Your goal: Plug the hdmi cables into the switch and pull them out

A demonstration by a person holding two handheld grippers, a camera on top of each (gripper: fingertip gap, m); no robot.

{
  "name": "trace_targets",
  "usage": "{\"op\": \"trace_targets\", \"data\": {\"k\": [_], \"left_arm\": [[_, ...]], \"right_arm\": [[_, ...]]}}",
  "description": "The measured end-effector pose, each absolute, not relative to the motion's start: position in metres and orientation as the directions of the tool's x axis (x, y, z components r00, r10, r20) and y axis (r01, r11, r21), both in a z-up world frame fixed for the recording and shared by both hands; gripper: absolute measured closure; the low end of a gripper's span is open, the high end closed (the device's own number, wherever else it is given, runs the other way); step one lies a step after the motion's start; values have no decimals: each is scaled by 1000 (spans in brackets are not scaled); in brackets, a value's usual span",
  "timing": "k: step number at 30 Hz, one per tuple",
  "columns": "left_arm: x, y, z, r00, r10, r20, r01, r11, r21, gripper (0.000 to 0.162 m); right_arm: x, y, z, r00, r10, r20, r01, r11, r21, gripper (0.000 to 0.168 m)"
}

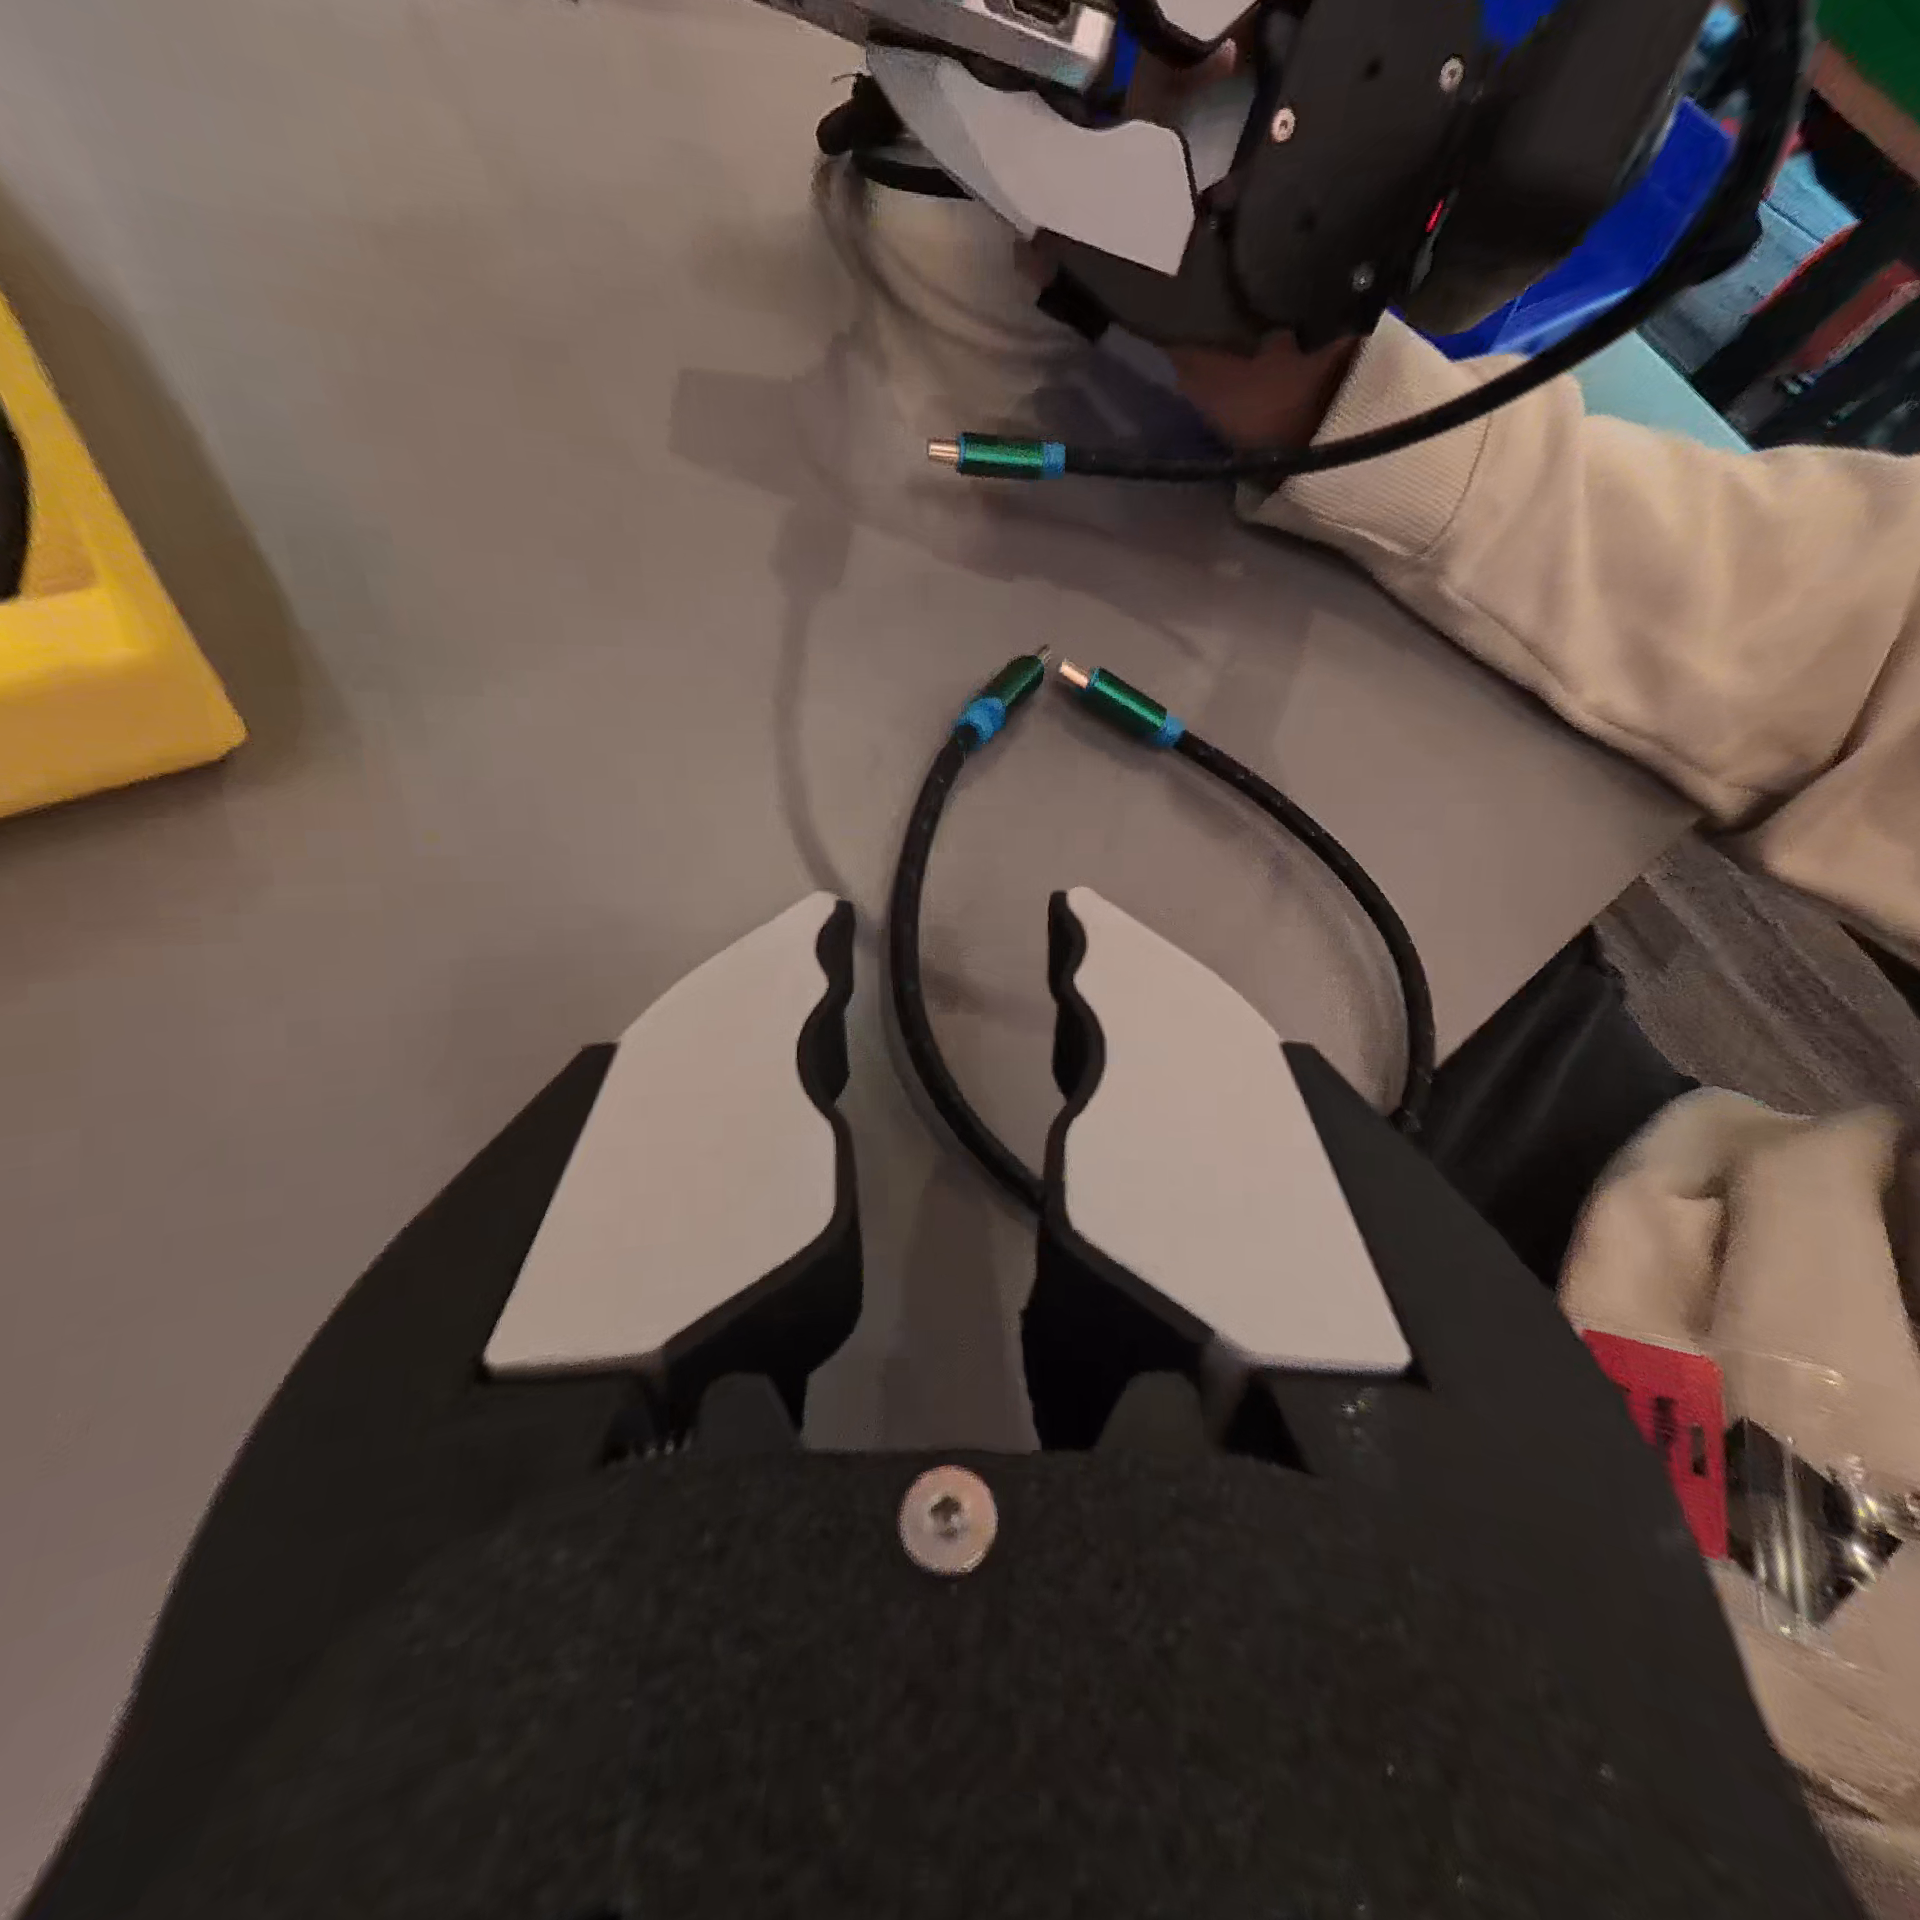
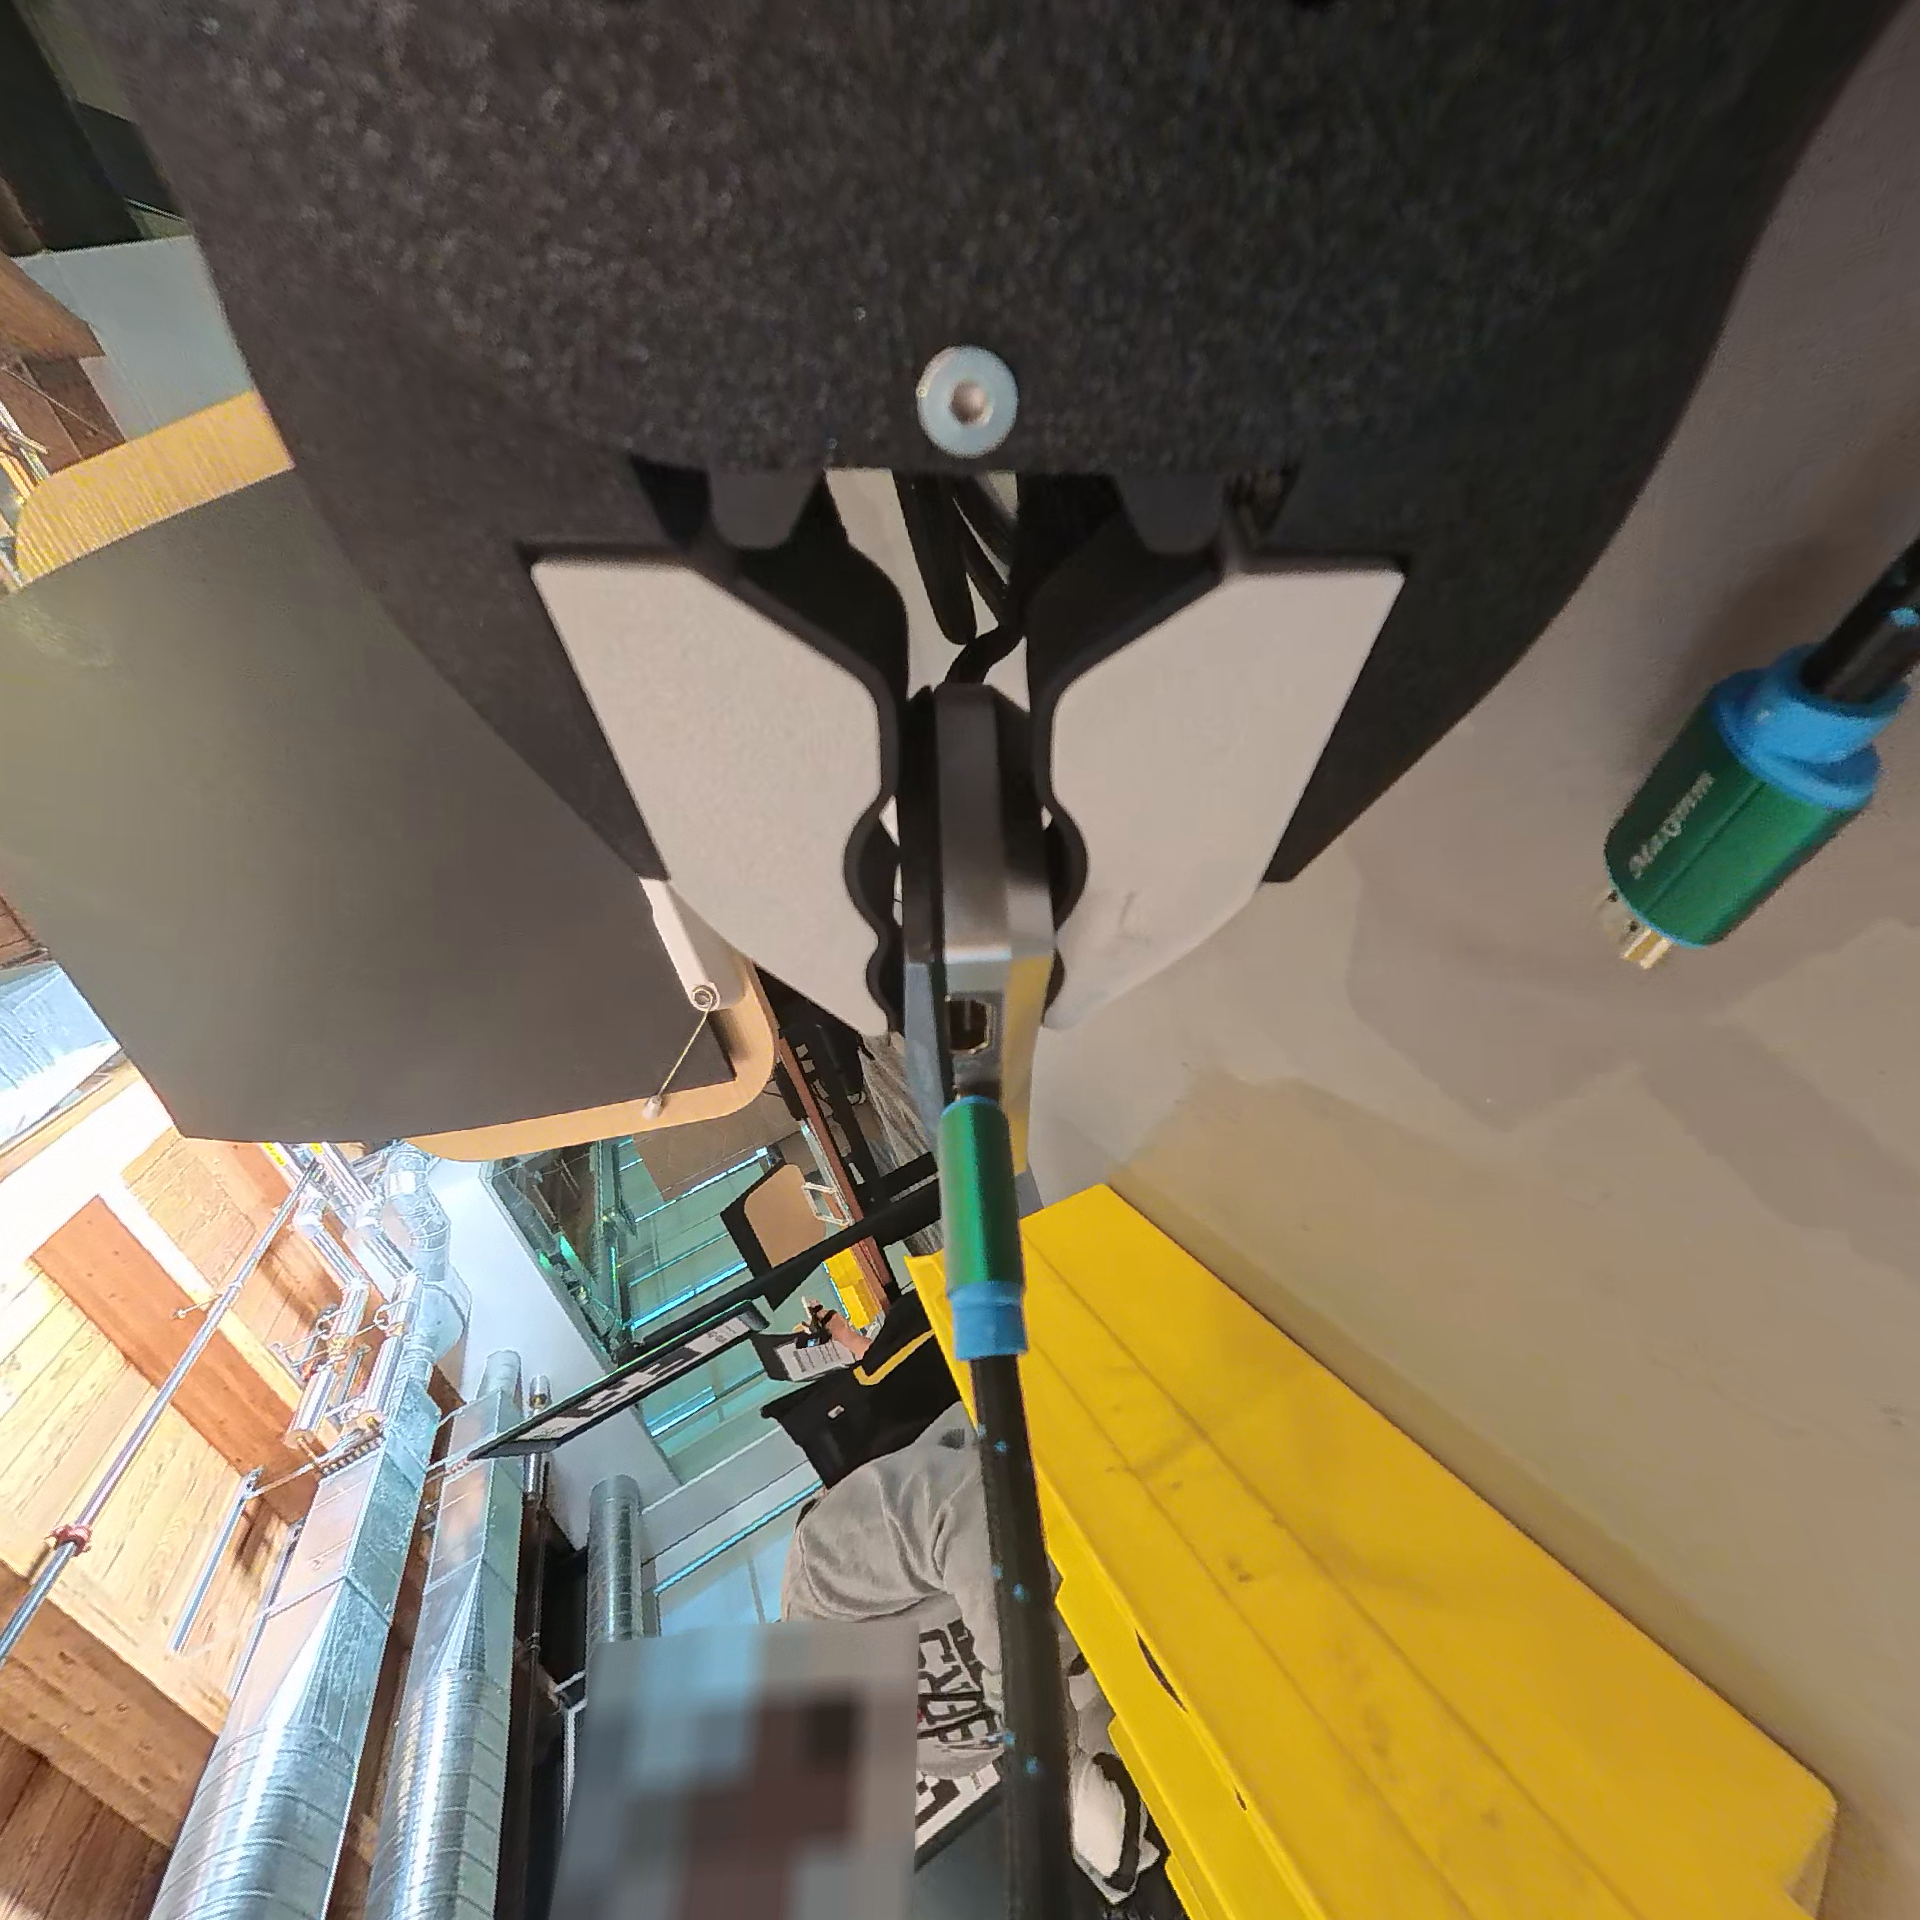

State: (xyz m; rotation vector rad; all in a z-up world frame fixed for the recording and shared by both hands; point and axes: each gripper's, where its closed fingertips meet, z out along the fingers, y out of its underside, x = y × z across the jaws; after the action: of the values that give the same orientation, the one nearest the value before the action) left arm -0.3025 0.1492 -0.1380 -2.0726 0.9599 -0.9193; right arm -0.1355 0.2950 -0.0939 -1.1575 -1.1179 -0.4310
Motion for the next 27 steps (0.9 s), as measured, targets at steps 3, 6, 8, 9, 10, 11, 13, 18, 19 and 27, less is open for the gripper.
{"op": "trace_targets", "data": {"k": [3, 6, 8, 9, 10, 11, 13, 18, 19, 27], "left_arm": [[-285, 161, -151, 430, -813, 394, -404, -563, -721, 127], [-269, 169, -159, 388, -788, 478, -419, -613, -670, 128], [-262, 166, -166, 374, -759, 532, -460, -650, -604, 129], [-260, 165, -168, 369, -754, 543, -475, -655, -587, 131], [-259, 166, -170, 374, -753, 542, -482, -657, -580, 131], [-258, 167, -172, 375, -752, 542, -486, -657, -576, 131], [-255, 167, -174, 368, -743, 559, -497, -665, -558, 131], [-248, 165, -177, 343, -708, 617, -506, -693, -514, 134], [-246, 166, -177, 343, -705, 621, -504, -696, -512, 134], [-231, 154, -182, 344, -640, 687, -538, -734, -414, 143]], "right_arm": [[-135, 295, -94, 435, 255, 863, 767, 397, -504, 147], [-135, 296, -94, 439, 261, 860, 765, 394, -510, 147], [-134, 296, -94, 442, 264, 857, 763, 392, -514, 147], [-134, 296, -94, 442, 264, 857, 763, 392, -515, 147], [-134, 296, -94, 443, 265, 856, 762, 392, -516, 147], [-134, 296, -95, 443, 267, 856, 761, 391, -517, 147], [-135, 296, -95, 442, 270, 856, 762, 391, -516, 147], [-135, 296, -96, 441, 275, 854, 761, 389, -519, 147], [-135, 296, -96, 442, 276, 854, 761, 389, -520, 147], [-136, 296, -96, 441, 280, 853, 760, 389, -521, 147]]}}
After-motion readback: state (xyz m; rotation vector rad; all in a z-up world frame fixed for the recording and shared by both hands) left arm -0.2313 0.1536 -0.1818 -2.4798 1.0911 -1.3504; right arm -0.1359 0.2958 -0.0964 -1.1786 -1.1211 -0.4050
